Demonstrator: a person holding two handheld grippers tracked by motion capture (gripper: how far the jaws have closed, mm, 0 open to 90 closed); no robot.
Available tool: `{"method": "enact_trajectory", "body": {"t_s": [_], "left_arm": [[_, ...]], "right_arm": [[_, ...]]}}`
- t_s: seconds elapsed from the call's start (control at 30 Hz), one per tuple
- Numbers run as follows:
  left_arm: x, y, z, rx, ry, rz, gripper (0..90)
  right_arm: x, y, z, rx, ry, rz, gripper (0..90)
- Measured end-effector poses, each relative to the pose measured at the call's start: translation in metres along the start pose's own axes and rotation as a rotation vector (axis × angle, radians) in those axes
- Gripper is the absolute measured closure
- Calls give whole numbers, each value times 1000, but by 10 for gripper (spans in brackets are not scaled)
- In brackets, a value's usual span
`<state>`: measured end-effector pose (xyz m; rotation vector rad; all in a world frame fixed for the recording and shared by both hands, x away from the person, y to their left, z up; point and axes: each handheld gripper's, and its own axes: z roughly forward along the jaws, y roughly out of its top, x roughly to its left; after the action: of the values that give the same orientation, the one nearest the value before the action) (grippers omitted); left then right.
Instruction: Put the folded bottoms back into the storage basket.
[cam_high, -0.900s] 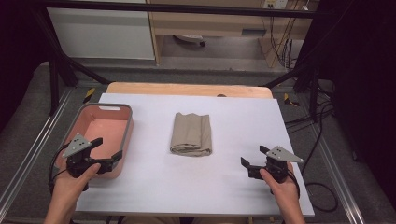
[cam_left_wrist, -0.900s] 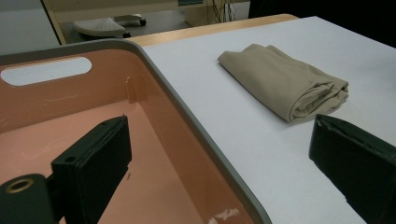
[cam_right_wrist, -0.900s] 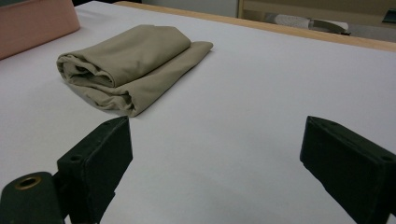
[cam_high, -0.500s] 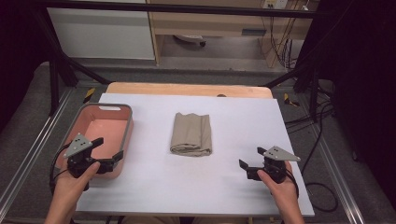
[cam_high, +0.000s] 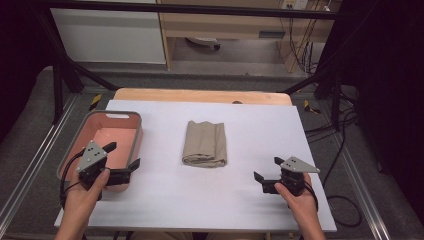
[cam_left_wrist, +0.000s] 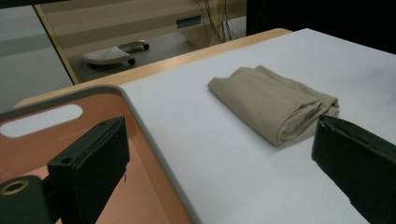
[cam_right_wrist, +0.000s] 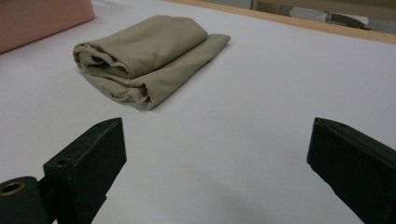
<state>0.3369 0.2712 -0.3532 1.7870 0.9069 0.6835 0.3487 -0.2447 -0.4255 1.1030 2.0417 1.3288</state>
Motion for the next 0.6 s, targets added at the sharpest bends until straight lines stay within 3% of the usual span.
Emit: {"method": "enact_trajectory", "body": {"t_s": [0.2,0.27,0.33,0.43,0.6], "left_arm": [[-25,19,26,19,-93,15,40],[-33,25,38,51,-117,35,44],[-41,29,52,53,-128,59,48],[-49,32,73,49,-169,45,48],[-57,31,104,55,-155,53,61]], "right_arm": [[2,0,0,-2,9,-3,99],[3,1,-1,1,-13,-13,105],[3,2,-2,-3,-29,6,110],[3,2,-4,-6,-34,12,109],[3,1,-2,7,-36,19,104]]}}
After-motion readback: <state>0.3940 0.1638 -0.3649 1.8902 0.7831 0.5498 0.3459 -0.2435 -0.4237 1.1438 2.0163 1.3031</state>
